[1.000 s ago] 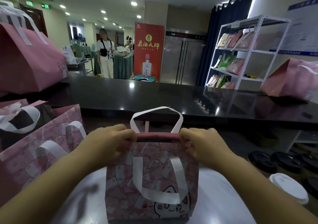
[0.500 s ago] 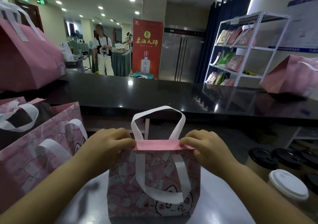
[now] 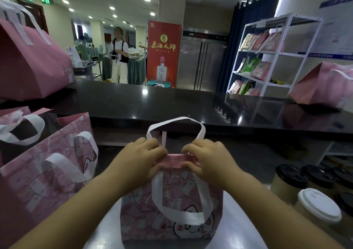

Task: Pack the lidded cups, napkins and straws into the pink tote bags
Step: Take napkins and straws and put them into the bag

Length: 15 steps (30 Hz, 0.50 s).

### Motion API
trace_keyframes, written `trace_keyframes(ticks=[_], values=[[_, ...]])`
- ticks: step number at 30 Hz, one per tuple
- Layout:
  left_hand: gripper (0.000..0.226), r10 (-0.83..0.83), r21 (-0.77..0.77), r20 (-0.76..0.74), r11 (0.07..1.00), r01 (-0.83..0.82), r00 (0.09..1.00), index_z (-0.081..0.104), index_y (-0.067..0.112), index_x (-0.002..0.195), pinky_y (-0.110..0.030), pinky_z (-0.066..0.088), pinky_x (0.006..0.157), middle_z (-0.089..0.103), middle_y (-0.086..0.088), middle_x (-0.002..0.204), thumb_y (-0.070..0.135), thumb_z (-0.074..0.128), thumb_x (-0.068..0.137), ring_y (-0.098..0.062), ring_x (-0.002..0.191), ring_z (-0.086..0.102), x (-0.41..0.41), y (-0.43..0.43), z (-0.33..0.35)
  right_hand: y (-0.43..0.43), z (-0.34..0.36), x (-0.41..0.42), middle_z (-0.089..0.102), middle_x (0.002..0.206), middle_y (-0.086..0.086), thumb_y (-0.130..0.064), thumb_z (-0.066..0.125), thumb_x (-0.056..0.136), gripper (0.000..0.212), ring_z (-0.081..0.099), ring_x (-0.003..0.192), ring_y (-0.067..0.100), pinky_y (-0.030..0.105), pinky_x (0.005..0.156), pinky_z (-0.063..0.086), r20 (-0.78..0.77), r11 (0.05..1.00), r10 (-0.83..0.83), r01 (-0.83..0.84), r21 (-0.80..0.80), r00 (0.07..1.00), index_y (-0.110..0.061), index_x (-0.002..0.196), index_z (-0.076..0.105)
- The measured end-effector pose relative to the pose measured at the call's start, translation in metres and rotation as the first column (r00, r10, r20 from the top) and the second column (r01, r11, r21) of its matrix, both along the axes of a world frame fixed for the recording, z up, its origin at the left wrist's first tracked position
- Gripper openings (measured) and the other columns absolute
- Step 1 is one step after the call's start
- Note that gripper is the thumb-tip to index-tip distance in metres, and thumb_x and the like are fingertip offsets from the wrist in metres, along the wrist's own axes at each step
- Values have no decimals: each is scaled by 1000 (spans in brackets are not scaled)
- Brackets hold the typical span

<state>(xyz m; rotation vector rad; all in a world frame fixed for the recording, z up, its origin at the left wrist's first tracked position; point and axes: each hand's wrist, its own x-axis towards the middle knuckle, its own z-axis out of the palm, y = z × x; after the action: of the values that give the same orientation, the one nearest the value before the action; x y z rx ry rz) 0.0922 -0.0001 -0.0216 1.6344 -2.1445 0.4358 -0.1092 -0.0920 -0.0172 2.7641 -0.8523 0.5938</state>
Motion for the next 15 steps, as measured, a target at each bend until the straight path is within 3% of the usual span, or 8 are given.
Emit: trace_keyframes(ticks=[4, 8, 10, 13, 15], values=[[32, 30, 32, -59, 999, -28, 998, 60, 24, 113, -34, 44, 76, 59, 4, 106, 38, 60, 84, -20, 90, 49, -3, -10, -7, 0, -3, 14, 56, 111, -6, -48, 53, 88, 36, 50, 99, 18, 32, 76, 36, -38, 1000, -4, 5, 30, 999, -25, 116, 59], [22, 20, 65, -146, 998, -10, 989, 64, 20, 102, -23, 40, 75, 60, 4, 99, 34, 58, 86, -11, 85, 46, 7, -11, -13, -2, -3, 7, 60, 107, -2, -30, 57, 90, 21, 55, 94, 20, 33, 76, 44, -16, 994, 46, -44, 100, 999, -18, 106, 63], [19, 21, 77, -165, 997, -8, 986, 65, 20, 99, -21, 40, 75, 61, 5, 98, 32, 58, 87, -10, 86, 48, 11, -9, -15, -3, -2, -1, 61, 100, -3, -34, 57, 90, 21, 56, 88, 18, 33, 72, 47, -13, 993, 41, -39, 114, 999, -17, 100, 63], [20, 48, 59, -179, 998, -38, 983, 67, 19, 89, -19, 38, 64, 61, 6, 88, 37, 60, 83, -7, 75, 49, 18, -5, -14, -7, -1, -17, 51, 80, -9, -52, 55, 86, 33, 48, 72, 12, 26, 61, 40, -46, 993, -49, 54, 101, 998, -19, 83, 56], [25, 73, 62, -175, 996, -63, 982, 66, 19, 82, -20, 37, 58, 60, 6, 81, 42, 60, 81, -8, 67, 48, 20, -2, -12, -8, 0, -26, 50, 80, -10, -46, 58, 87, 26, 48, 72, 10, 26, 64, 43, -36, 982, -59, 64, 175, 998, -20, 83, 57]])
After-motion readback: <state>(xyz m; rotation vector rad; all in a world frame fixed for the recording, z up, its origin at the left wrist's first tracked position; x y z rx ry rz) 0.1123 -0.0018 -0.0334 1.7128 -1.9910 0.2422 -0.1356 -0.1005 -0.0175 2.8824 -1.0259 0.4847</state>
